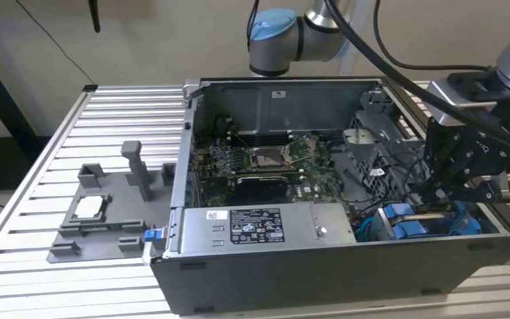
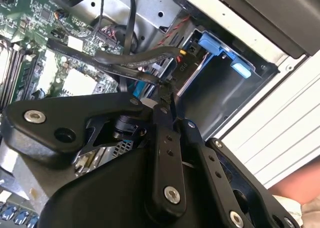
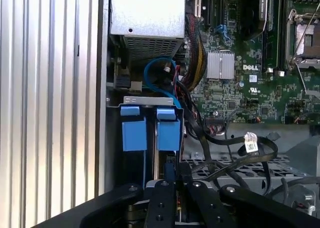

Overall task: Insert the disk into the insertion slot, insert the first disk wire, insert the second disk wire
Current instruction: 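Insert the second disk wire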

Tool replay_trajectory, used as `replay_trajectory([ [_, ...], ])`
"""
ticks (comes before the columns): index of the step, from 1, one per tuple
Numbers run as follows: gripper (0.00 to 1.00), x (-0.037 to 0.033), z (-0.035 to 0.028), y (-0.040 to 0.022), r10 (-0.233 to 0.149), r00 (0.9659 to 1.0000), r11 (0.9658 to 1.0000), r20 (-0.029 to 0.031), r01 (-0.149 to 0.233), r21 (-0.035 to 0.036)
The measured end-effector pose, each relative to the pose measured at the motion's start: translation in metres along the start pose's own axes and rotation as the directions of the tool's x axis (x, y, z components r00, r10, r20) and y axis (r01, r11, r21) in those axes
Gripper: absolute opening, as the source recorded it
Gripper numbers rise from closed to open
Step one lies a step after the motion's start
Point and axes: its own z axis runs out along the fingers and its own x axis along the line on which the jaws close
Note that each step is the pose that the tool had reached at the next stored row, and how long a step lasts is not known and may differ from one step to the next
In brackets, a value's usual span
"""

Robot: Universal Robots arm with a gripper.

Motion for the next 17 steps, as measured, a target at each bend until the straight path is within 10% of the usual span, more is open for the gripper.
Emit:
replay_trajectory([
  [17, 0.16, -0.0014, 0.0052, -0.0002, 0.008, 1.0, 1.0, -0.0006, -0.008, 0.0008],
])
